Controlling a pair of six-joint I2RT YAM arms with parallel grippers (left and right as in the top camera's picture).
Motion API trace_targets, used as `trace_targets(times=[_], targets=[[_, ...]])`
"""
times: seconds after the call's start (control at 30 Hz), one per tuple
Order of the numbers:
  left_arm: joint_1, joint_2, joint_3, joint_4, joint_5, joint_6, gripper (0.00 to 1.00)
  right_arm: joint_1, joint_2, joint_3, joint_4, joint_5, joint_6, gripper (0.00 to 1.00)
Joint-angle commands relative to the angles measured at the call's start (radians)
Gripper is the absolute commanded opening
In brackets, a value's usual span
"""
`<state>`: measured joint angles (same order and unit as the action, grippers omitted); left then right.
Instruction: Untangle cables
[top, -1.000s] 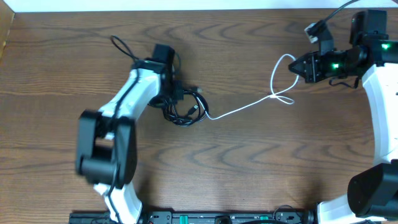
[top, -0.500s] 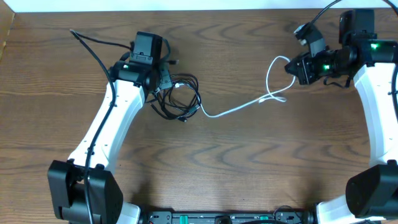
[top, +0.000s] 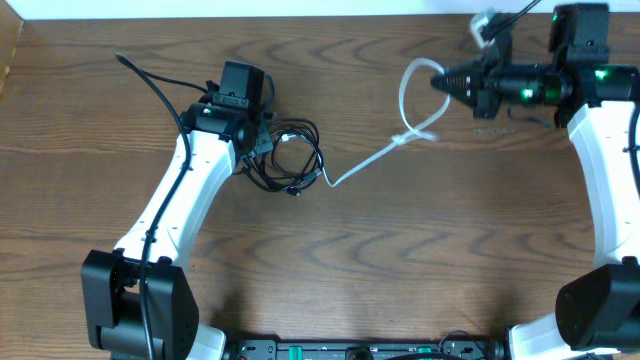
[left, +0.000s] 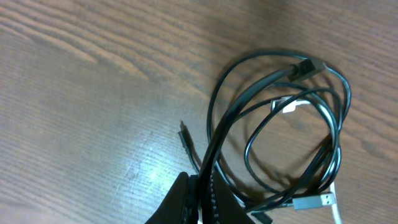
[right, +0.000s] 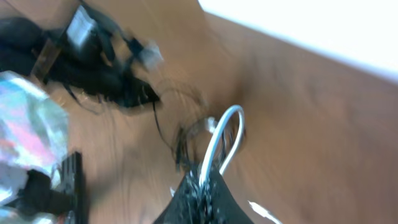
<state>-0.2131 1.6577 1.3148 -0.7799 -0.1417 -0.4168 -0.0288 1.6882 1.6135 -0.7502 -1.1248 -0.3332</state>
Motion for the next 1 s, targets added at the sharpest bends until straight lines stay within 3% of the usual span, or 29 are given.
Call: trace_targets(times=[0.0,0.13,0.27,0.4,0.5,0.6,0.73,0.97], targets=[[0.001,0.012,-0.003,-0.020,-0.024,-0.019,0.07,-0.011,-0.002,0.009,0.219,-0.165,0.293,0.01],[0.001,0.024,-0.003,-0.035,-0.024,-0.027,0.07,-0.032,-0.011,0.009,0.589,-0.035,0.638,0.01],[0.001,0.048,-0.003,-0.047,-0.023,-0.032,0.08,-0.066,-0.049,0.009,0.706,0.150,0.724,0.01],[0.001,0.083,-0.003,-0.048,0.048,-0.031,0.08,-0.109,-0.063,0.009,0.587,0.237,0.688,0.01],[0.000,0.117,-0.004,-0.038,0.094,-0.031,0.08,-0.124,-0.053,0.009,0.380,0.299,0.548,0.01],[0.000,0.159,-0.004,-0.025,0.113,-0.030,0.08,-0.122,-0.035,0.009,0.140,0.516,0.403,0.01],[0.000,0.228,-0.004,-0.016,0.163,-0.030,0.08,-0.121,0.008,0.008,-0.068,0.803,0.349,0.01],[0.000,0.301,-0.004,-0.011,0.165,-0.030,0.08,-0.120,0.124,0.008,-0.187,0.891,0.317,0.01]])
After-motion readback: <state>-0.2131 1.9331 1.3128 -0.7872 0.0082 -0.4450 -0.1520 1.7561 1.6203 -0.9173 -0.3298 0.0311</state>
